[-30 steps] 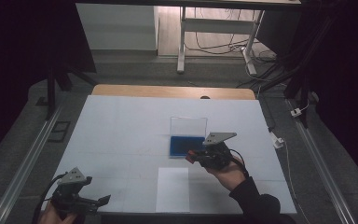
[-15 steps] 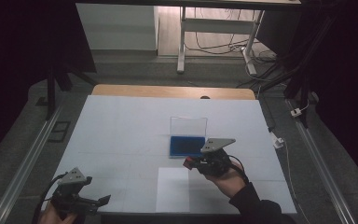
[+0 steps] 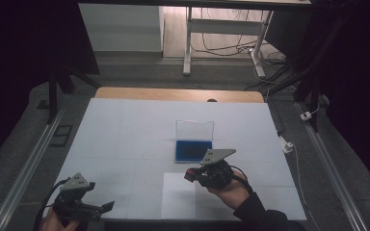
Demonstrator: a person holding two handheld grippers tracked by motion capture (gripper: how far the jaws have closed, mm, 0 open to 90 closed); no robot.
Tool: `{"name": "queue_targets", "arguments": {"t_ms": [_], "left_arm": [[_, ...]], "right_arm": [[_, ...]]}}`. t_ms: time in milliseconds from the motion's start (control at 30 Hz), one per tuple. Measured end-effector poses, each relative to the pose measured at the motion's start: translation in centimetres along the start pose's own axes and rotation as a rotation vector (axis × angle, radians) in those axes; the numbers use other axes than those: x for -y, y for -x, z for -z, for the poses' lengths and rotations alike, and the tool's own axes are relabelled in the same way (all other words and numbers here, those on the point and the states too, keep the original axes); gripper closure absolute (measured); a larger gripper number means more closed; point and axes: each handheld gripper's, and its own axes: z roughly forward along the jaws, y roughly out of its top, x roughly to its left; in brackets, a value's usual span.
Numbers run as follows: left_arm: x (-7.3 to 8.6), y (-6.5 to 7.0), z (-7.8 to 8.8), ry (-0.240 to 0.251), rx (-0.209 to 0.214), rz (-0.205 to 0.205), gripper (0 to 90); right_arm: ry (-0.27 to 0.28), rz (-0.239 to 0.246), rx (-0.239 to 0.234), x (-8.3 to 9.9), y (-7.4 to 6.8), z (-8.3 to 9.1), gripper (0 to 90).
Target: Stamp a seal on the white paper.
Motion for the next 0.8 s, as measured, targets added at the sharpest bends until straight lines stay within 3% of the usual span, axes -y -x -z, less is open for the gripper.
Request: {"name": "queue_targets", "arguments": {"t_ms": [333,533,800], "left_arm": [[0.0,0.0,0.0,-0.001,0.000,-0.002,2.5],[0.0,0.0,0.0,-0.001,0.001,-0.004,2.7],[0.0,0.0,0.0,-0.001,0.001,-0.006,2.8]], "right_arm": [[-0.031,0.022,-0.018,0.3,-0.5,-1.2,79.8],[-0.060,0.077,-0.040,0.3,-1.1,-1.9,79.8],[-0.089,0.087,-0.058,0.4,-1.8,-3.3,79.9]]}}
